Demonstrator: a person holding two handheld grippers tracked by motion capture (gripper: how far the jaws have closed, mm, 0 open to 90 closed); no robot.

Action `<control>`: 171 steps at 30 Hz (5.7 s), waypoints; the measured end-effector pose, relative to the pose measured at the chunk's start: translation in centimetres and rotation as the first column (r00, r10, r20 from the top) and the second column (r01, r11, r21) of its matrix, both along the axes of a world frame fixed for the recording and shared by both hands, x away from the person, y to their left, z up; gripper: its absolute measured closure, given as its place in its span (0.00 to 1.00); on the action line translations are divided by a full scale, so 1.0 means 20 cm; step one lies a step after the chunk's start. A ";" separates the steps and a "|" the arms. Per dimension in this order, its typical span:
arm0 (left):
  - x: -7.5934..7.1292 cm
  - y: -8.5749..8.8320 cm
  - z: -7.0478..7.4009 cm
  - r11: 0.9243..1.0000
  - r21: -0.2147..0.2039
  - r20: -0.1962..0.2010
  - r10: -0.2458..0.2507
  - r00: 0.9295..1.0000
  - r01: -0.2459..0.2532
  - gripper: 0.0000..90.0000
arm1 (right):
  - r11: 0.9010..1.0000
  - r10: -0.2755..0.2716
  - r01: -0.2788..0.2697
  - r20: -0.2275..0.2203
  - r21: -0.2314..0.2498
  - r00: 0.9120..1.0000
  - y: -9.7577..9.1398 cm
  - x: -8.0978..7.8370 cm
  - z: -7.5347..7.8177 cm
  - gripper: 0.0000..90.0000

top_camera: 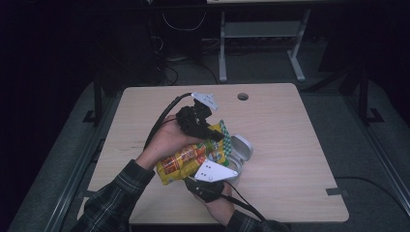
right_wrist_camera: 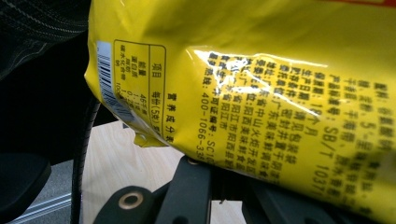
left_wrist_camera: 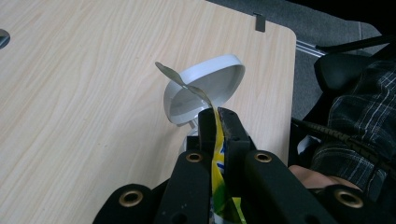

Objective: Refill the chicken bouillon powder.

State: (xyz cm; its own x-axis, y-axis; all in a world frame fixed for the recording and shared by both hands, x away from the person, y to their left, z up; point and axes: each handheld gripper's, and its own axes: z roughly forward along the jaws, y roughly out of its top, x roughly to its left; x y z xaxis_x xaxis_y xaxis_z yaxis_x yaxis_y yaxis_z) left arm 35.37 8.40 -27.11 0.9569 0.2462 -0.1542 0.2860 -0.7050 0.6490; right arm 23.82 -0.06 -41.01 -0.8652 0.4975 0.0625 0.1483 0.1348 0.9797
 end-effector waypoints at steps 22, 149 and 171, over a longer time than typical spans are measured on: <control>0.02 -0.01 -0.02 0.999 0.027 -0.002 0.024 1.000 -0.024 1.00 | 1.000 0.012 -0.012 -0.004 0.002 1.000 0.00 0.02 -0.01 1.00; 0.04 -0.11 -0.01 0.992 0.124 -0.007 -0.002 1.000 0.002 1.00 | 0.998 0.034 -0.034 -0.002 0.045 0.999 -0.01 0.04 0.00 1.00; 0.04 -0.11 -0.01 0.992 0.128 -0.005 -0.002 1.000 0.002 1.00 | 0.998 0.038 -0.038 -0.001 0.049 0.999 -0.01 0.04 0.00 1.00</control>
